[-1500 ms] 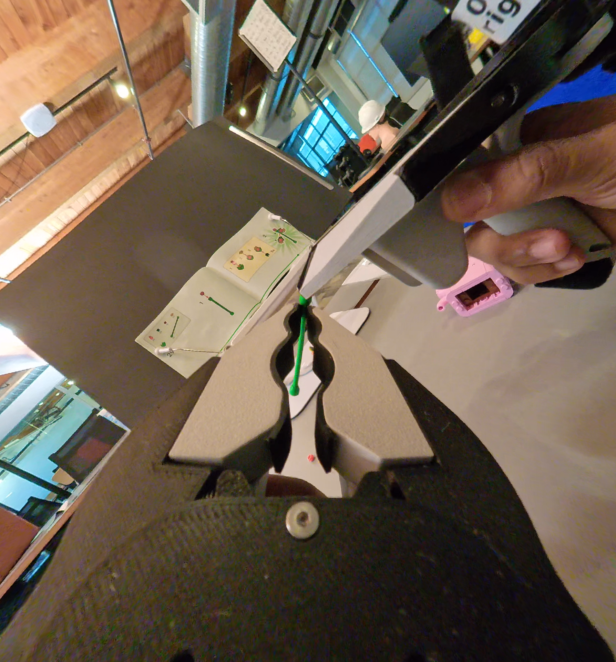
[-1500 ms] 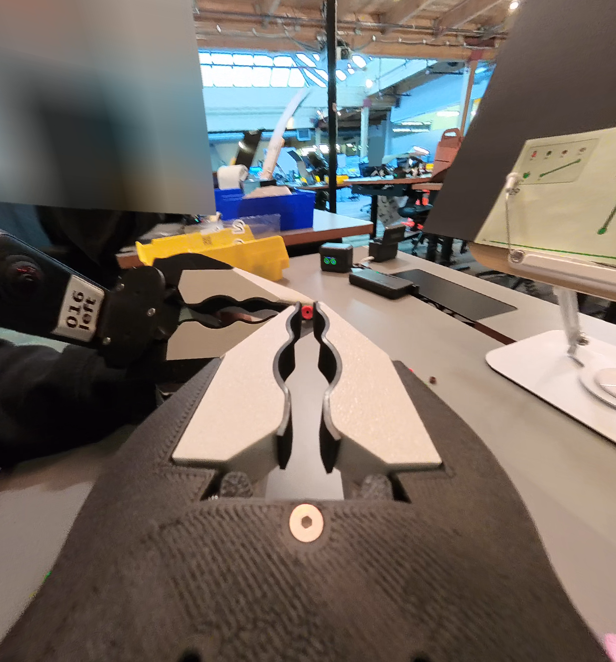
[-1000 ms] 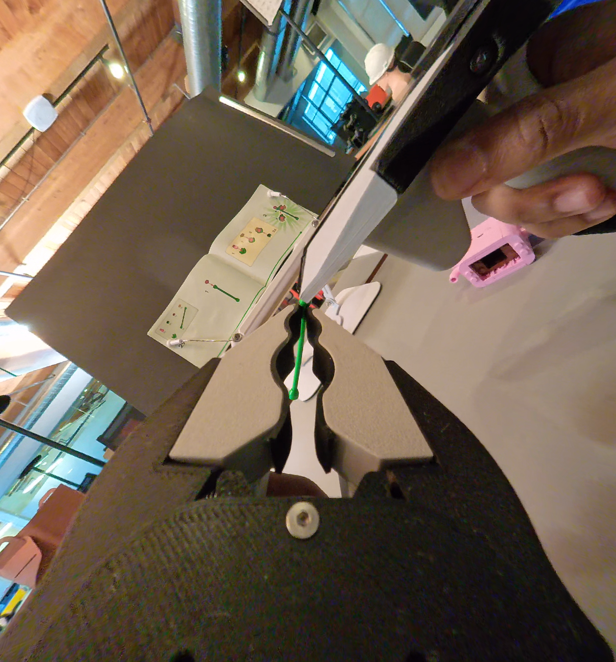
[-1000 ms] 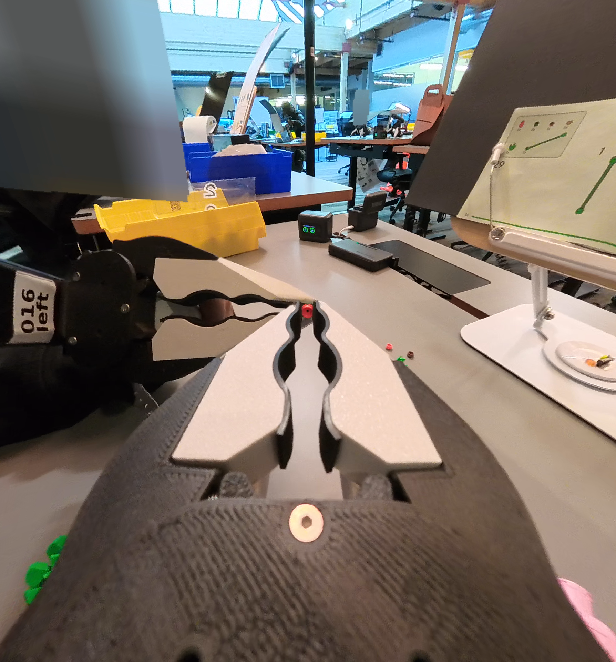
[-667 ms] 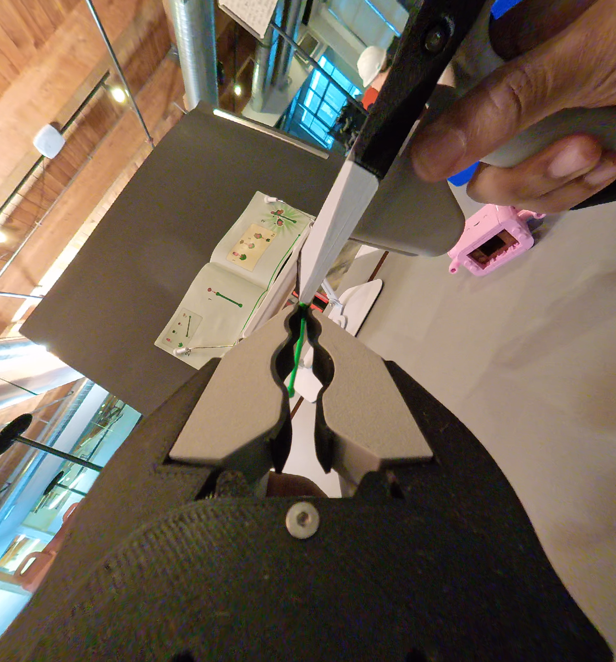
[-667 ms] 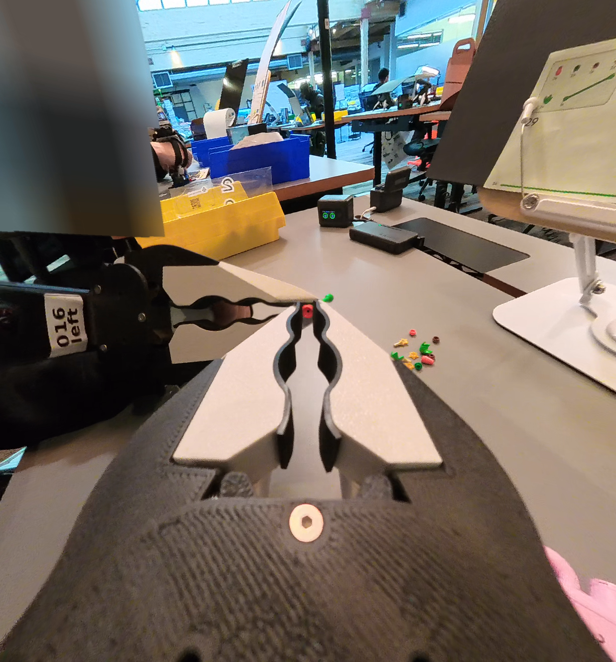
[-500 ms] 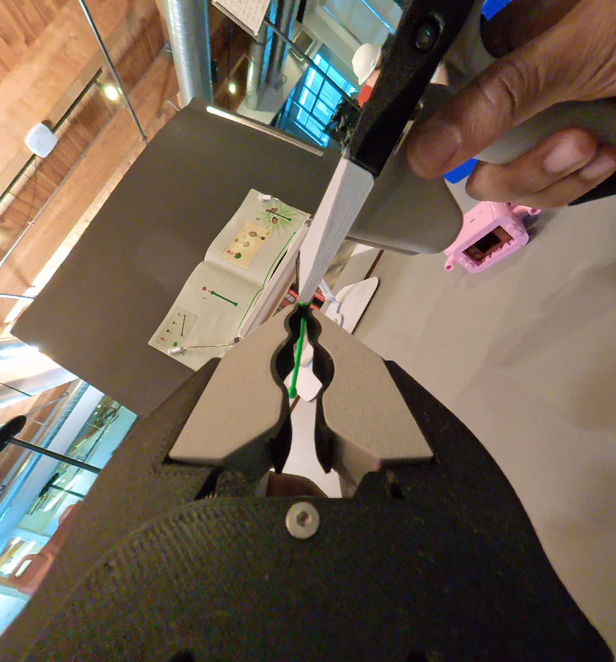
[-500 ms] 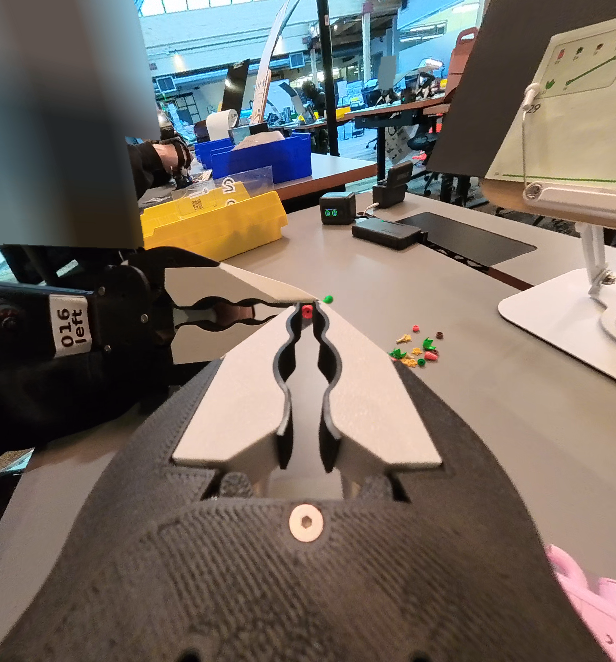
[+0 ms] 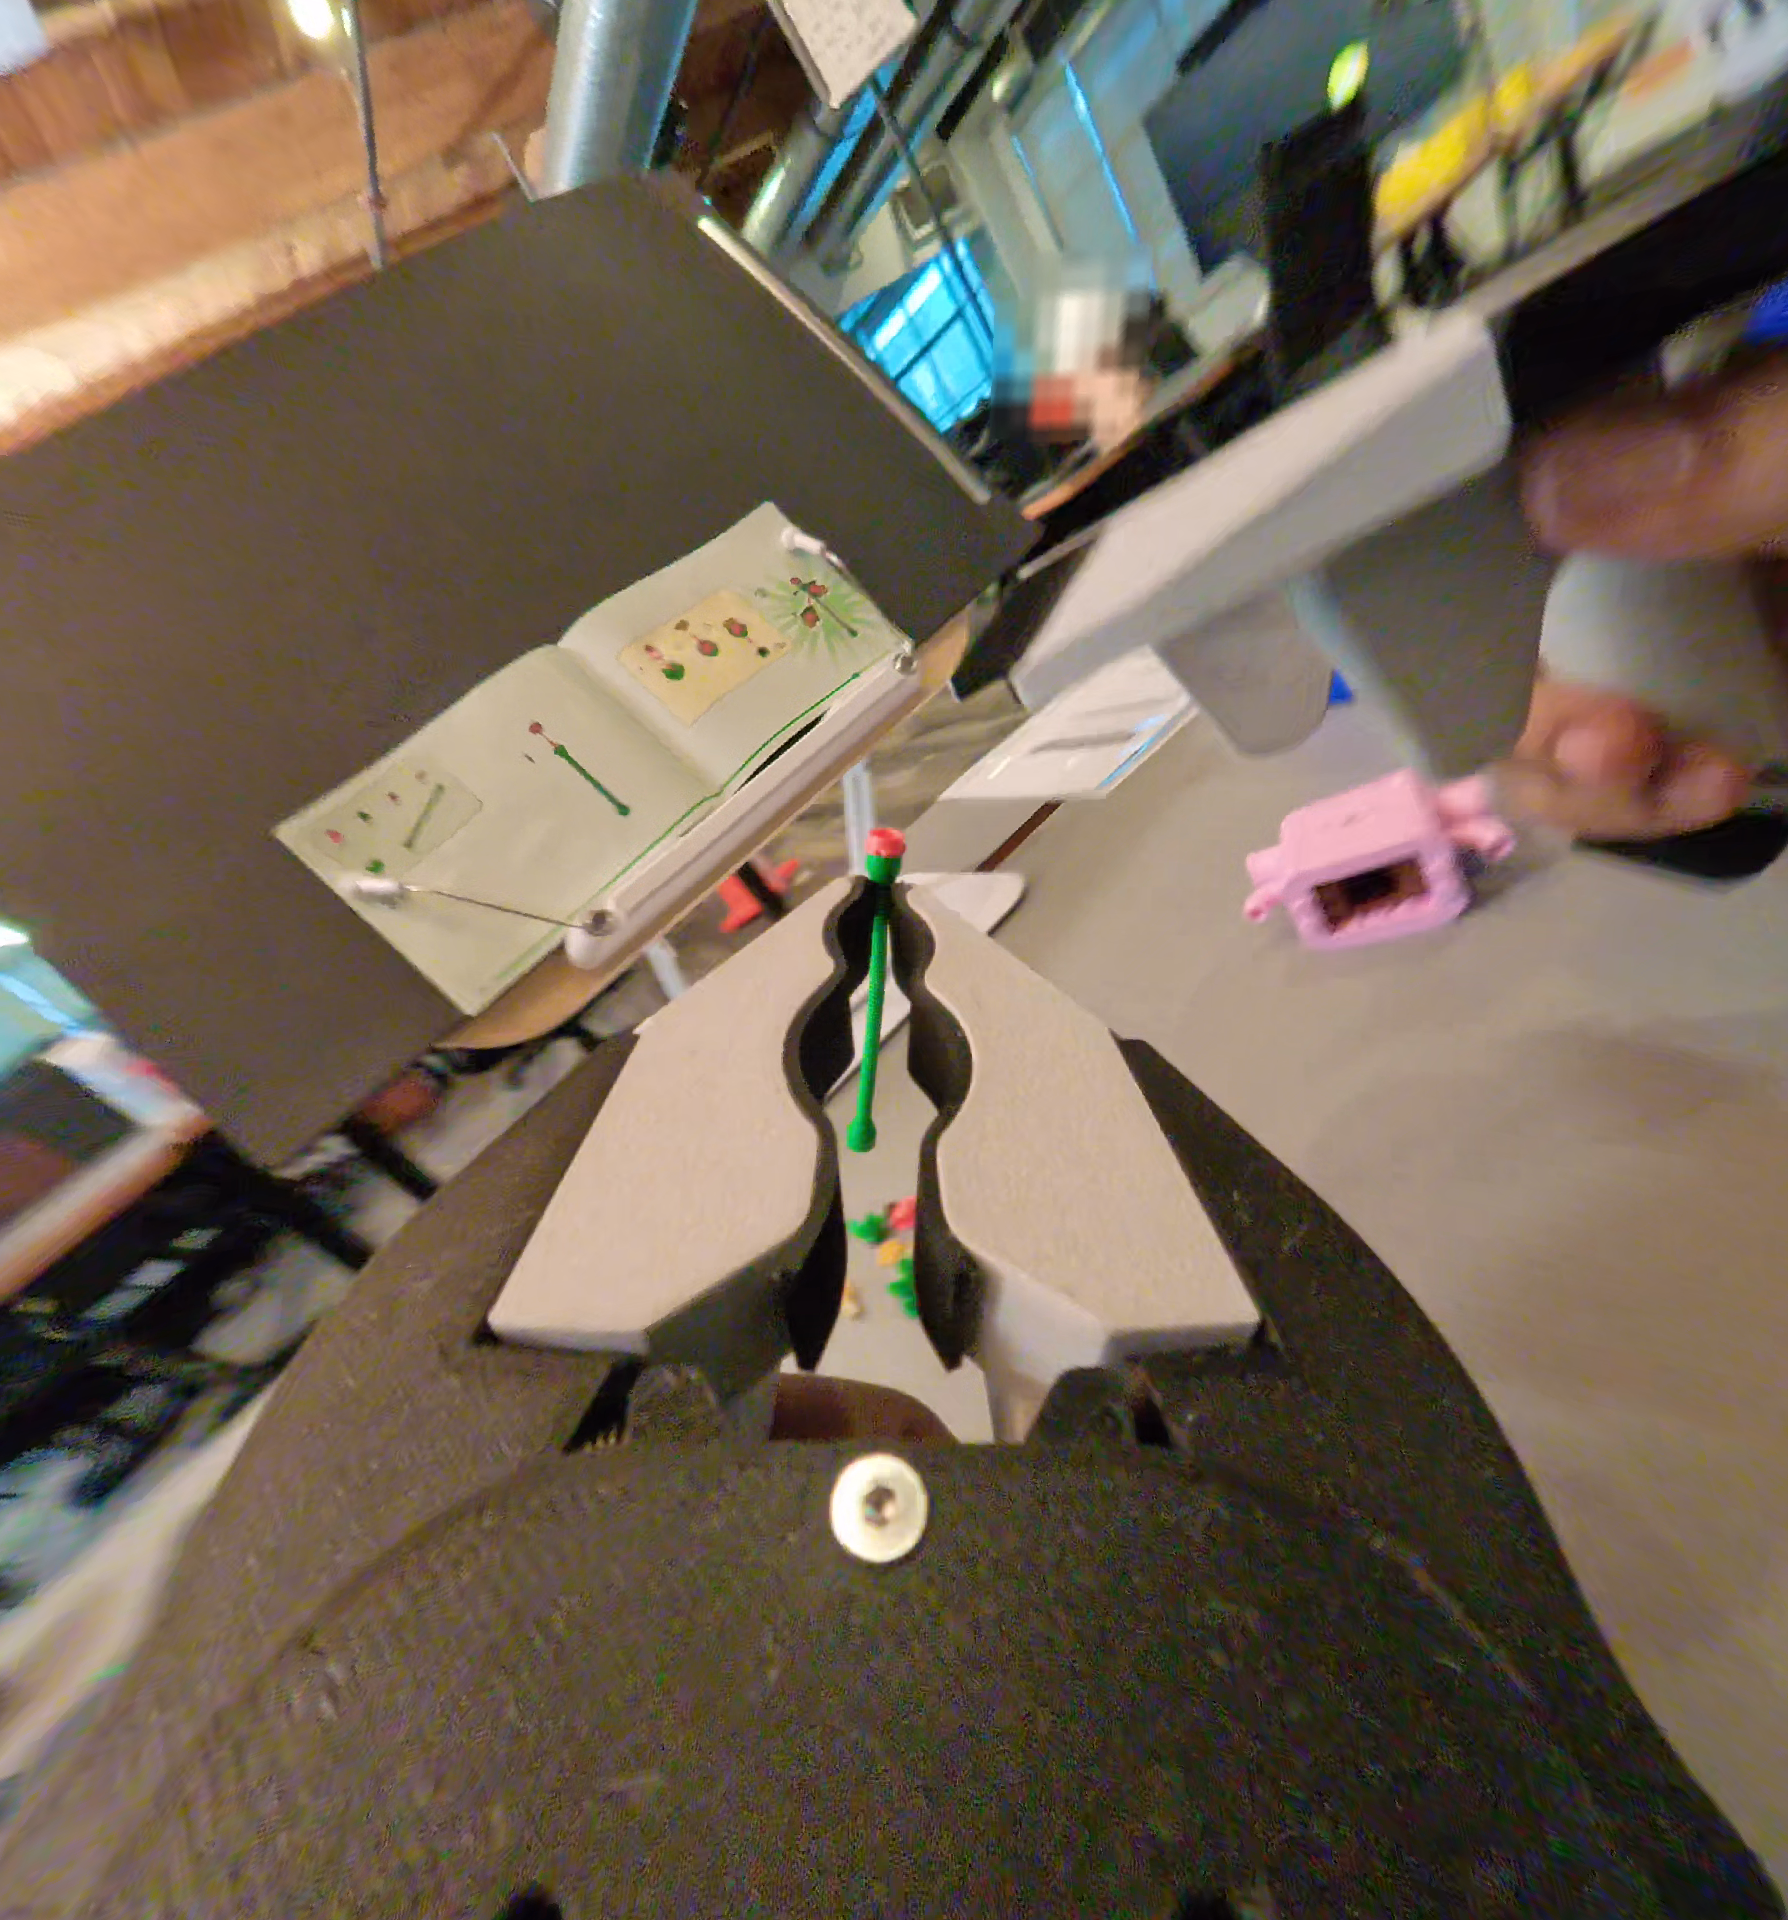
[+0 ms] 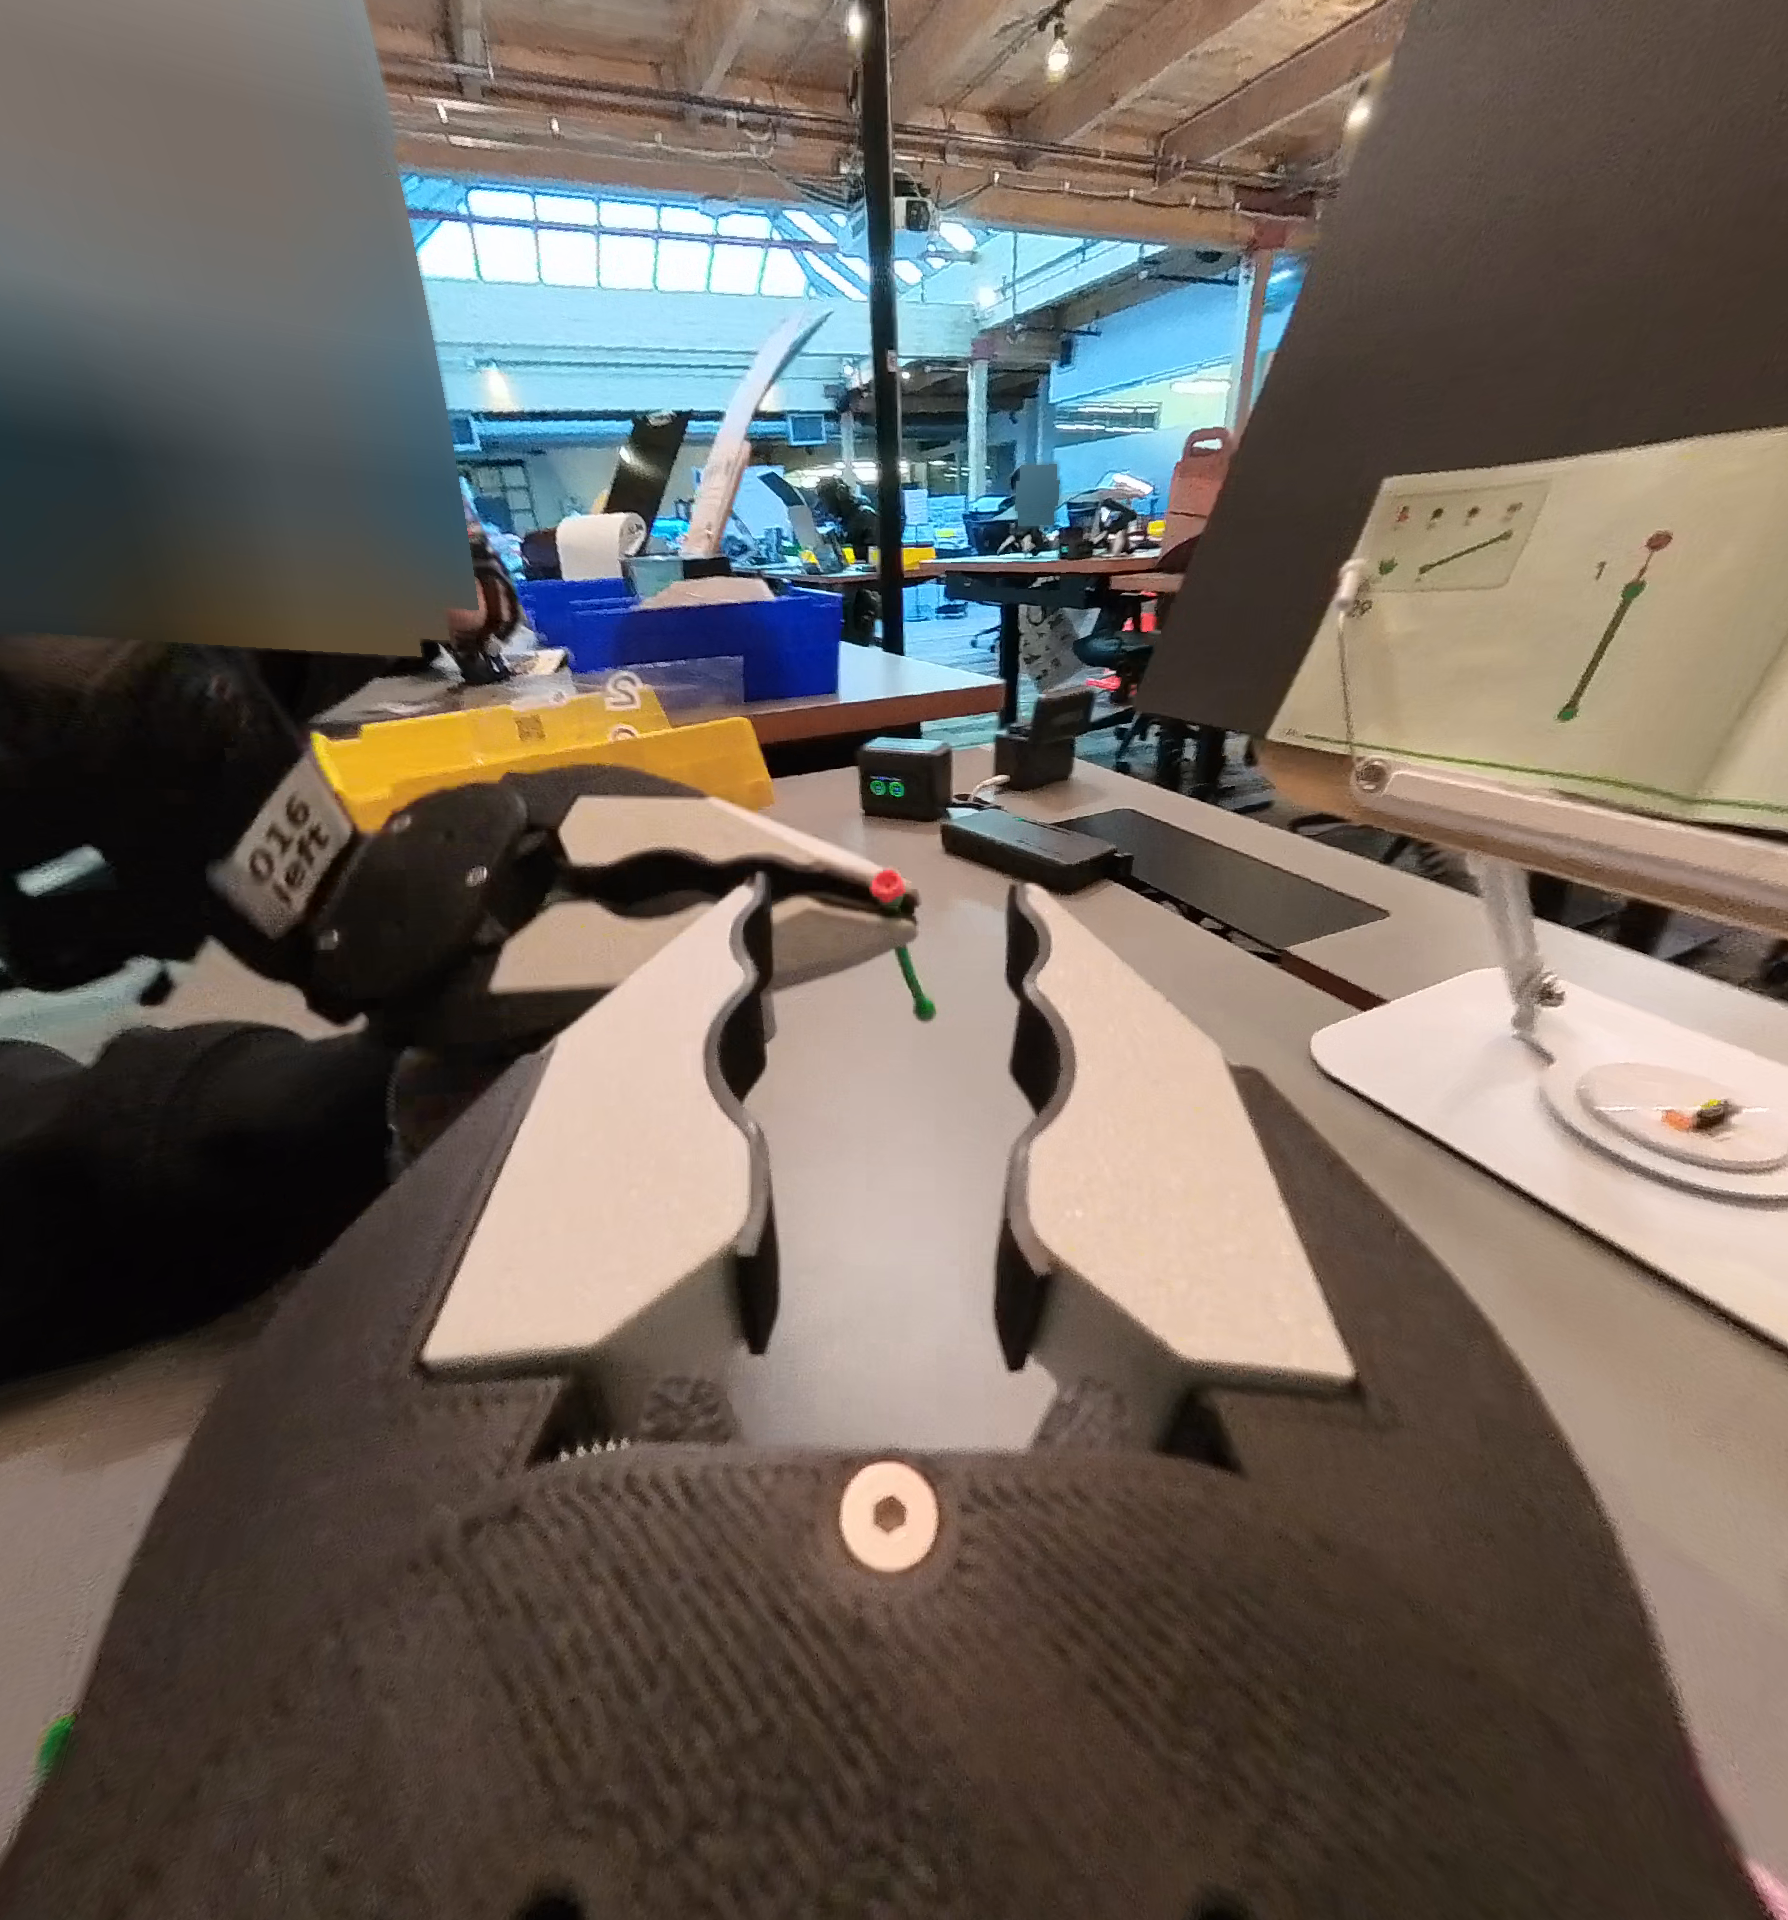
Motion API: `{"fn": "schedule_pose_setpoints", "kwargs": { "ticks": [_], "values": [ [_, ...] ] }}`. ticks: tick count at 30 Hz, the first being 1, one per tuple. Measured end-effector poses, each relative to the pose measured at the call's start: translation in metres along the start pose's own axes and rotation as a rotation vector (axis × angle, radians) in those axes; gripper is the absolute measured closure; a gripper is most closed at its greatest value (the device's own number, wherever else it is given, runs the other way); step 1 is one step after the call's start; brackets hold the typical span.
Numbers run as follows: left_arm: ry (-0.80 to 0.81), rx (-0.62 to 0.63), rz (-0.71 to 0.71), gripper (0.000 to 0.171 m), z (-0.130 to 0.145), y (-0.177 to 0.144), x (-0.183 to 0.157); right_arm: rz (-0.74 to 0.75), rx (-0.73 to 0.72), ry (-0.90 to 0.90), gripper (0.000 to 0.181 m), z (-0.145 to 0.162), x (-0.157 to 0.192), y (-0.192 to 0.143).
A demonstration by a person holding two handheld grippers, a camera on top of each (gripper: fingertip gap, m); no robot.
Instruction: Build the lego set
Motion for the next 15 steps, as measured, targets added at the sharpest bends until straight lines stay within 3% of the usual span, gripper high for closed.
{"fn": "schedule_pose_setpoints", "kwargs": {
  "ticks": [6,15],
  "values": [
    [-0.451,-0.082,0.111,0.171,0.006,-0.002,0.024,0.027,-0.003,-0.081,0.142,0.001,0.012,0.007],
    [-0.692,-0.095,0.090,0.171,0.029,-0.006,0.047,0.028,-0.003,-0.052,0.150,0.004,0.013,0.009]
  ]
}}
Point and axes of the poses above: each gripper's, where its closed fingertips meet, y out along the fingers, z out of its underside, x = y × z across the jaws, the point moved 5 cm from there along -y, back along the fingers, and after that the axes turned 4 degrees about x, right-handed, at the moved point
